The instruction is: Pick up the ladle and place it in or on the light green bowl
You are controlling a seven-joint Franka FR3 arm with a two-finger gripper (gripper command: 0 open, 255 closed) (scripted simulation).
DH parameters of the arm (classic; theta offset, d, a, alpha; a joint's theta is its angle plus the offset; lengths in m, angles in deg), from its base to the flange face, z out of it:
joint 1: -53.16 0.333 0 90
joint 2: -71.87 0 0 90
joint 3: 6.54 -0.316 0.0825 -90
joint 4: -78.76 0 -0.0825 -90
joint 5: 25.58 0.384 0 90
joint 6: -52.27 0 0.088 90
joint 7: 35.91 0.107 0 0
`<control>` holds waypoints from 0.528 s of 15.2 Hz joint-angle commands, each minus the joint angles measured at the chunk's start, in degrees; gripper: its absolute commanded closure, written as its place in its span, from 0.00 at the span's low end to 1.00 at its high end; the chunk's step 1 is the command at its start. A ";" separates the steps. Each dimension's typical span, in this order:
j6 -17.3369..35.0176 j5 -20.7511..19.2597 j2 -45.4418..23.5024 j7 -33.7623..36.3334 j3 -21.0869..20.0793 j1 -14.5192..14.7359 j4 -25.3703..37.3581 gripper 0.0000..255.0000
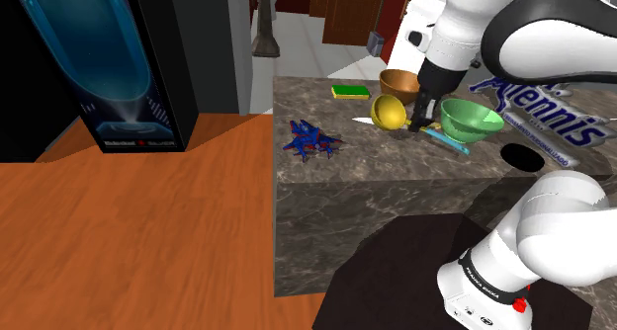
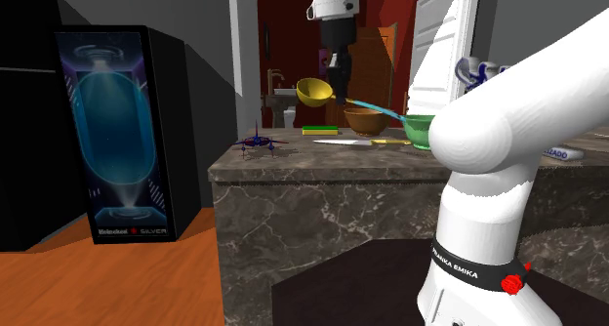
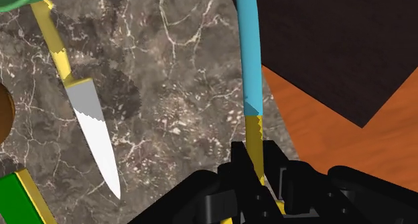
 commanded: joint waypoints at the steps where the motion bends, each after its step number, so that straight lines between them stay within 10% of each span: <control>1: -1.57 -0.03 -0.21 -0.32 0.08 -0.08 1.79 1.00; 8: -4.78 -1.92 0.19 -3.71 2.90 -1.29 5.15 1.00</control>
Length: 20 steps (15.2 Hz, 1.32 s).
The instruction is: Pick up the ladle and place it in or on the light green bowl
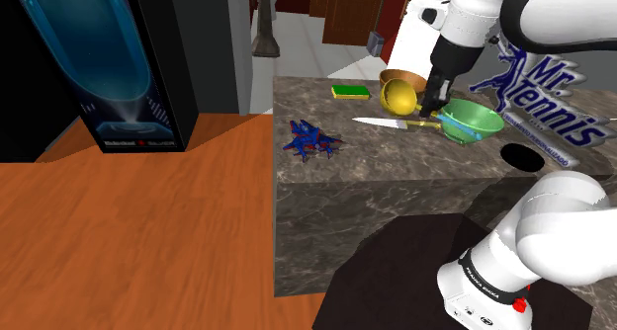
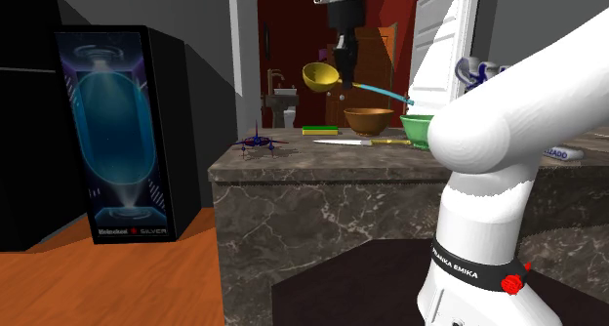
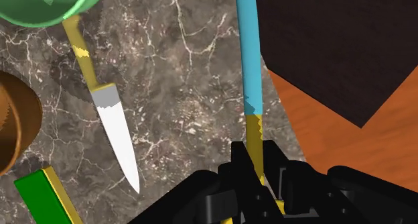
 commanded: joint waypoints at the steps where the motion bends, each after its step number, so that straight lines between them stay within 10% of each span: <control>1: -0.01 -1.66 0.48 -2.46 2.34 -0.95 -0.04 1.00; 20: 7.06 -17.10 -6.85 -28.21 29.22 -8.86 7.52 1.00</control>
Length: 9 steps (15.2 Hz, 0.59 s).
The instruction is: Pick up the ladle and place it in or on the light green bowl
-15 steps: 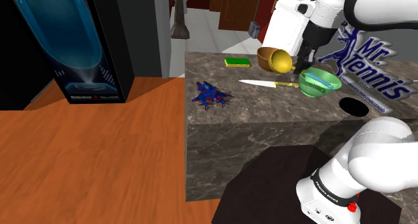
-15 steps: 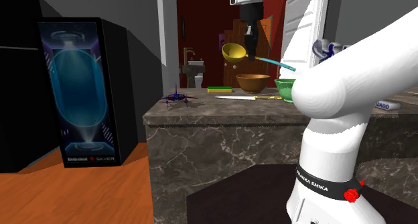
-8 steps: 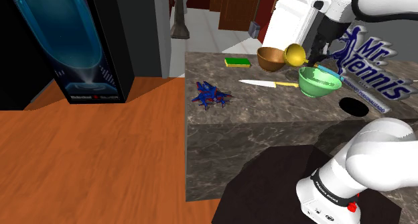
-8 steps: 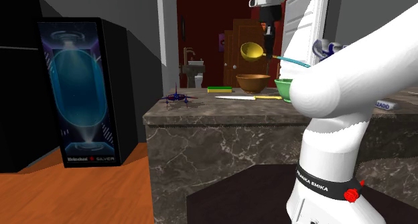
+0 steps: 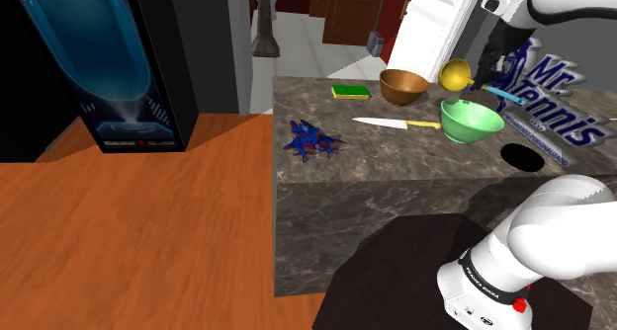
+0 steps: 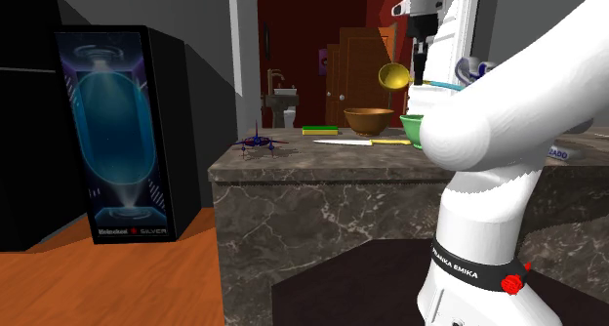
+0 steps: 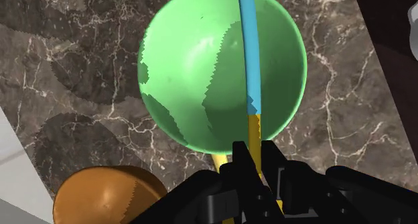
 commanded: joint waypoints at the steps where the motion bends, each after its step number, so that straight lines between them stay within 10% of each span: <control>1: 0.85 -0.75 -1.93 -2.48 2.60 -0.10 1.99 1.00; 9: 5.76 -2.45 -4.64 -5.18 7.33 -0.39 1.08 1.00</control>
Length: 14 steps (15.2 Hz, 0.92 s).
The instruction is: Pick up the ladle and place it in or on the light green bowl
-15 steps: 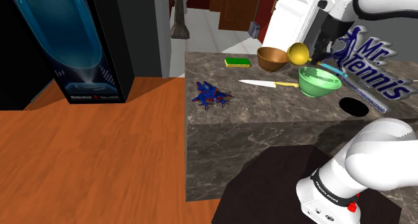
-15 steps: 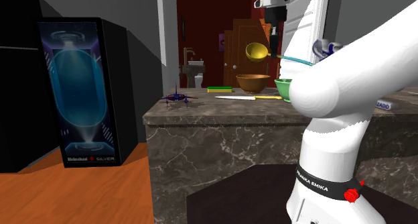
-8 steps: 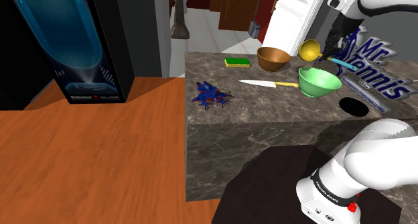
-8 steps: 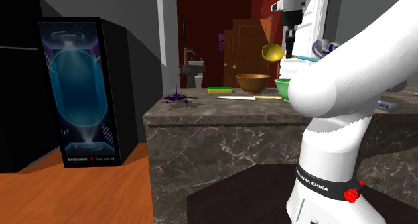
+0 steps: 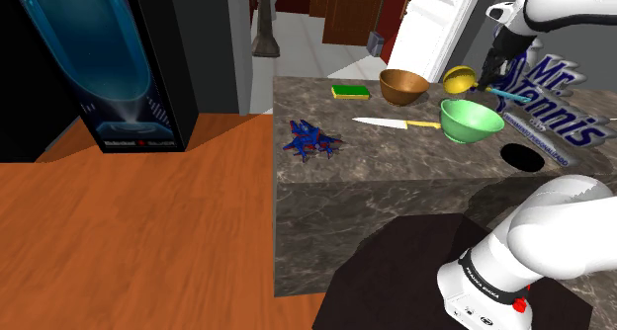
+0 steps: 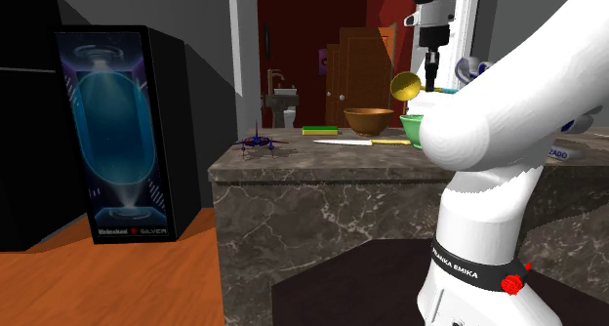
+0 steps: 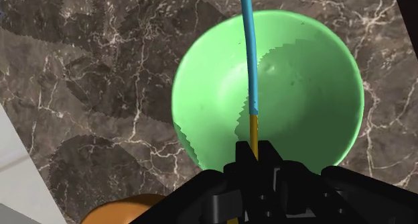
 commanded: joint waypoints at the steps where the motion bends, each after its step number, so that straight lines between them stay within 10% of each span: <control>1: 1.38 -0.42 0.05 0.22 0.42 -0.17 -1.40 1.00; 14: 7.92 -2.37 -0.69 1.37 2.51 -0.82 -7.23 1.00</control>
